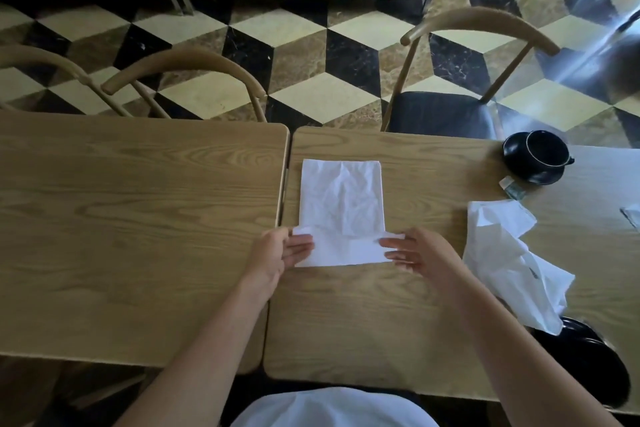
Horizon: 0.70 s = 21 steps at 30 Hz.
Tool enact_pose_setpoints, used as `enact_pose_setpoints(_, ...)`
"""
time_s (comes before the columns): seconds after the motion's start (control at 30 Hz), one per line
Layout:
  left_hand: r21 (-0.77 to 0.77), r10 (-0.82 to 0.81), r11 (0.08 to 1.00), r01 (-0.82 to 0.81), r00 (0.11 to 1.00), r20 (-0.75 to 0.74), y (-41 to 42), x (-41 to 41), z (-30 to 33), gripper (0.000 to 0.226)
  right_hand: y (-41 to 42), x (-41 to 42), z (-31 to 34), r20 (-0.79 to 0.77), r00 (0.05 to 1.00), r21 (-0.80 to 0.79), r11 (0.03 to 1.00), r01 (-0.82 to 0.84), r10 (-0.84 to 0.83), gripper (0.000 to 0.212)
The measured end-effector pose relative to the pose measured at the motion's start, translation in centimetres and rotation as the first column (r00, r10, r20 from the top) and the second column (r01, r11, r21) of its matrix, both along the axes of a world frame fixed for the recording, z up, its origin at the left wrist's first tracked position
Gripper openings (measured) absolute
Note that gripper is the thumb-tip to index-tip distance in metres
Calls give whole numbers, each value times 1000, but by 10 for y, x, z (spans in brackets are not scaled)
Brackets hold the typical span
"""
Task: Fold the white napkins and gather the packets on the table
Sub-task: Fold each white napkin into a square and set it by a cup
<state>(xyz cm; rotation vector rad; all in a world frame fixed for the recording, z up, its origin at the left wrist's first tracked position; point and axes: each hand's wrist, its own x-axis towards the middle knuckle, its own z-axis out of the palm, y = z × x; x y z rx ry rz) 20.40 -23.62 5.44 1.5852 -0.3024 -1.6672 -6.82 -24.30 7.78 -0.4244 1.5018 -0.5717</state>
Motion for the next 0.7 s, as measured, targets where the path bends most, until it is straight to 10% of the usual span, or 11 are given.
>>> enact_pose_setpoints(0.13,-48,-140,988,149,979,148,-53,6,-1,24,-54,-10,-4,48,997,-67,996,-60,63,28)
enact_pose_setpoints(0.33,10,-287,944,329,807,516,-120,2,-42,28,-120,-11,-41,-309,929,-118,961,-250,203,13)
enact_pose_setpoints(0.7,126,-354,928,349,731,583,-187,-3,-107,18,-195,-8,-115,-688,629,-56,837,-544,363,30)
